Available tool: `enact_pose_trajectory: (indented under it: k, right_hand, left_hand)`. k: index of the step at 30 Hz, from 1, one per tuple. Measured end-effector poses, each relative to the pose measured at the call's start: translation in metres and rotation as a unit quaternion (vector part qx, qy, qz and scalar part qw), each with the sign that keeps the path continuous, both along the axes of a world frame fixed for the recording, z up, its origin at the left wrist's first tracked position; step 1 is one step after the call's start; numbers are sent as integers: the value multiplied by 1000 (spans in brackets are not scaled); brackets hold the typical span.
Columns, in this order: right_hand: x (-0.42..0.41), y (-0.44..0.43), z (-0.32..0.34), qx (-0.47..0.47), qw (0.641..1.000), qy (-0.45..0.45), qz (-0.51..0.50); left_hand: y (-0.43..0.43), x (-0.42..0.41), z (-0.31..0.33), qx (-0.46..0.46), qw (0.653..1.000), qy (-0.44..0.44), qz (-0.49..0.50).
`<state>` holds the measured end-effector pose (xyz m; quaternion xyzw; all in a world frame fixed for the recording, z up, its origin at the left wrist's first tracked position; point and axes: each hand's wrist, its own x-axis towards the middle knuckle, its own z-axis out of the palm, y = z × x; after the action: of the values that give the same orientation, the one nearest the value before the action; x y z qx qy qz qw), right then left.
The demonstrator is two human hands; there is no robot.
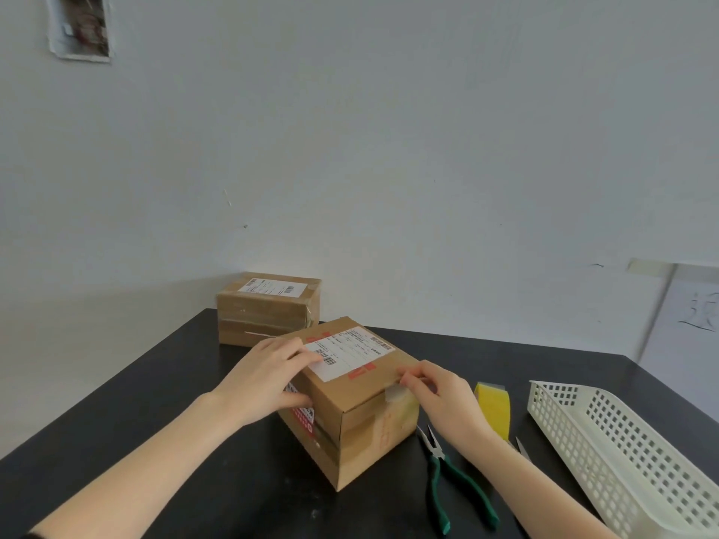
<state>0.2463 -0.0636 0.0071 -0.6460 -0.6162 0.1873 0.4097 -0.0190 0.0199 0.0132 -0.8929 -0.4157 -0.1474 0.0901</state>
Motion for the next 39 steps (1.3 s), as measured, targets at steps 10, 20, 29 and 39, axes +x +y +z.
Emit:
enact_pose_trajectory:
  k: [10, 20, 29, 39]
  right_hand:
    - [0, 64, -2, -41, 975, 218, -15]
    - [1, 60, 5, -28, 983, 180, -9]
    - [5, 12, 1, 8, 995, 96, 21]
    - [4, 21, 5, -6, 998, 61, -1]
  left_hand:
    - [-32, 6, -13, 131, 990, -28, -33]
    - [-32, -10, -7, 21, 996, -72, -47]
    - [-21, -53, -12, -63, 998, 0, 24]
    - [-25, -37, -22, -38, 997, -56, 35]
